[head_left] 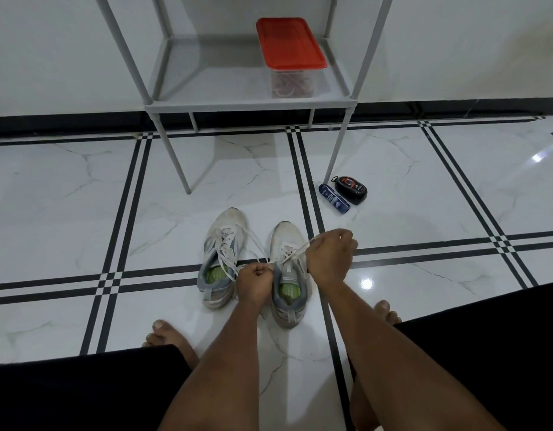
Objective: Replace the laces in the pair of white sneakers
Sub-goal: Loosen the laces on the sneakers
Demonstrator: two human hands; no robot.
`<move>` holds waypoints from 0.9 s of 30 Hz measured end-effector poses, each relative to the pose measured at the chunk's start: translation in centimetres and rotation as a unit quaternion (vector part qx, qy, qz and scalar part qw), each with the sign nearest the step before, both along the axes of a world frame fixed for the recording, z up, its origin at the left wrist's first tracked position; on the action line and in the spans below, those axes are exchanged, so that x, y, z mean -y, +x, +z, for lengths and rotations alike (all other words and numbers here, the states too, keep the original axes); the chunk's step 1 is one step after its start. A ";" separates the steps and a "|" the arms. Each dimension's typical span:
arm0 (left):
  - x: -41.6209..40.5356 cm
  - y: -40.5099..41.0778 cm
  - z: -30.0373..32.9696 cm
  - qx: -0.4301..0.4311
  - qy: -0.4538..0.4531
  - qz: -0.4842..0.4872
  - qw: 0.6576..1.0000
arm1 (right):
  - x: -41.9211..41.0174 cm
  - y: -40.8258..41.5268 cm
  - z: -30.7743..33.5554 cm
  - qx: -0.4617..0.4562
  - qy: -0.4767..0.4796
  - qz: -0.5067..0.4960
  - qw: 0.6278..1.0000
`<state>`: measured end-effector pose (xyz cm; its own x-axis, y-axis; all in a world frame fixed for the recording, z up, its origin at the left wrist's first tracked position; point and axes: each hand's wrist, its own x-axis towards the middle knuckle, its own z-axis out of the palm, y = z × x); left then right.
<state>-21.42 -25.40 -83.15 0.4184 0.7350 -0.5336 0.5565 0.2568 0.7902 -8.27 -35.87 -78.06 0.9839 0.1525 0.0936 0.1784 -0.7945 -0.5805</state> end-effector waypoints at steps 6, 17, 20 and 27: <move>-0.6 -0.2 -1.4 0.009 -0.016 -0.006 1.000 | 0.2 -1.3 -0.7 -0.036 -0.139 0.267 0.953; -0.6 -0.3 -2.0 -0.005 -0.006 -0.013 1.000 | -0.8 3.5 3.6 0.000 0.101 -0.037 0.994; -0.6 -0.4 -1.7 0.001 -0.011 -0.009 1.000 | -0.4 2.5 2.8 -0.011 0.004 0.087 0.996; 0.0 -0.4 0.2 -0.002 0.004 -0.007 1.000 | 0.5 -2.4 -1.1 -0.054 -0.216 0.327 0.918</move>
